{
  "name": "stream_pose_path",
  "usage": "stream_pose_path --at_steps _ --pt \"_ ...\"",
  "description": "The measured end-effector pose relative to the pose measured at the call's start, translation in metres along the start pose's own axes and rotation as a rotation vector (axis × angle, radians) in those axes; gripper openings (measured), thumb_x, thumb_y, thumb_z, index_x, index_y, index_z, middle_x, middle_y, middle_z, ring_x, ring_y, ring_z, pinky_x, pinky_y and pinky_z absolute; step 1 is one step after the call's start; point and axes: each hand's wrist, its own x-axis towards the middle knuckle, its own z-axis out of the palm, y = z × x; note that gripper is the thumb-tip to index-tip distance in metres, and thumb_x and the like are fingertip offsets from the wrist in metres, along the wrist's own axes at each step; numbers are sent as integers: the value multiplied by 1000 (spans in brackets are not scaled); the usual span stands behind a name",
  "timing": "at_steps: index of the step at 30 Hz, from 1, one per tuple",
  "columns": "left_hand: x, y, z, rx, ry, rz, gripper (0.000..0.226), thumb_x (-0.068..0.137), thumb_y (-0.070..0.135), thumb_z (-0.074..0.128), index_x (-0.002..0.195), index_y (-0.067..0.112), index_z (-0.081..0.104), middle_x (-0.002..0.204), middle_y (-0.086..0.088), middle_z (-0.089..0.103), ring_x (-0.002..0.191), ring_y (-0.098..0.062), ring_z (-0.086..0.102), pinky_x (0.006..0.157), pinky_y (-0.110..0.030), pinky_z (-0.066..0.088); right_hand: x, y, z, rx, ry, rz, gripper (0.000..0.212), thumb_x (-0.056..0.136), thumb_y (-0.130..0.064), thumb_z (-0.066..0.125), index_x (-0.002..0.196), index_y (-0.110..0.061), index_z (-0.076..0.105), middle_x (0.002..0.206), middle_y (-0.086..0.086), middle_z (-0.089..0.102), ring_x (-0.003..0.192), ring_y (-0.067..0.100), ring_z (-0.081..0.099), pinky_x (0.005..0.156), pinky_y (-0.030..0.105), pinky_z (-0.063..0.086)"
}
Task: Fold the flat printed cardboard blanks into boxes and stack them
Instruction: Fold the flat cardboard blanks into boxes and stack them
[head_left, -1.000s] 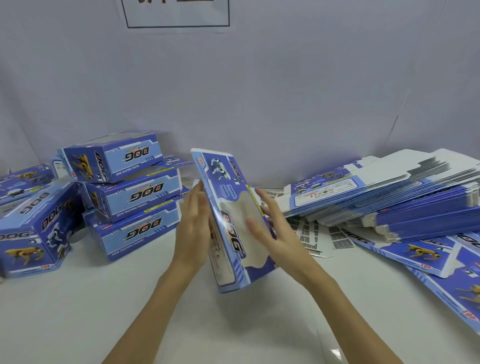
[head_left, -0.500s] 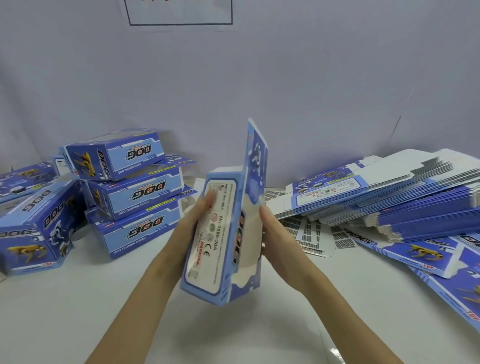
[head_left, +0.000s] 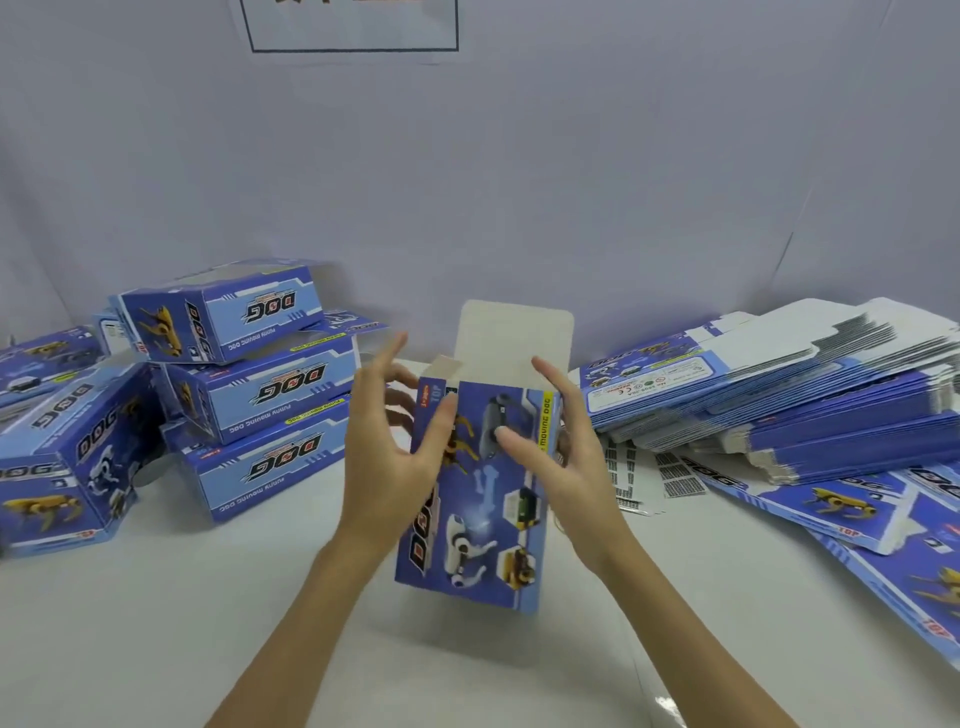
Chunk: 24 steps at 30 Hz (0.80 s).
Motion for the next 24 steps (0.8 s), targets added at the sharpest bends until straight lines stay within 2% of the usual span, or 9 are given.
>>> stream_pose_path --at_steps 2,5,7,10,15,17,20,22,24 --pt "5 6 -8 -291 -117 -244 57 86 53 72 139 46 52 125 22 63 114 -12 68 81 -28 61 2 -3 -8 144 -32 31 64 97 -23 71 155 -34 46 145 6 64 130 28 65 100 47 59" --pt "0 9 -7 -608 -311 -515 36 83 56 76 116 48 64 119 -5 75 91 -29 78 66 -37 65 3 -6 -4 133 26 57 46 102 -40 58 148 -33 54 141 10 65 130 34 64 100 58 57" --pt "-5 11 -1 -661 -289 -517 33 87 50 76 114 37 63 113 -11 77 82 -31 78 63 -36 64 2 -6 0 101 96 50 41 101 -45 56 140 -32 59 135 13 66 126 37 66 95 60 59" --pt "-6 10 3 -691 -245 -530 31 86 47 73 108 30 61 110 -14 75 85 -34 78 64 -36 64 1 -8 1 47 125 8 39 98 -47 61 136 -36 63 148 13 56 137 36 57 102 65 54" --pt "-5 5 3 -715 -156 -536 24 89 33 72 100 43 54 119 -12 69 89 -33 77 63 -36 63 -1 -8 6 91 124 8 36 97 -45 66 130 -31 65 142 20 60 116 34 72 84 54 64" --pt "-3 4 2 -713 -140 -522 36 88 31 73 113 48 55 130 -6 65 97 -35 76 65 -36 63 -1 -8 5 89 107 12 33 99 -44 65 128 -29 65 138 19 62 115 33 73 79 49 66" --pt "-2 2 -1 -697 -209 -517 53 89 30 70 129 60 53 128 12 68 102 -32 76 66 -34 63 0 -6 1 57 81 41 24 102 -39 62 121 -27 69 147 15 56 114 33 73 83 56 64" --pt "-2 3 -2 -679 -273 -512 41 91 31 66 121 59 61 125 14 71 97 -30 78 64 -32 62 1 -5 -3 62 86 57 23 101 -38 64 115 -21 72 151 10 54 113 32 73 88 59 62" --pt "-4 5 -1 -681 -289 -536 28 90 33 66 112 52 65 122 2 74 92 -30 78 63 -32 62 1 -6 -5 43 97 65 22 101 -42 67 112 -23 73 145 13 59 110 32 74 86 57 63"
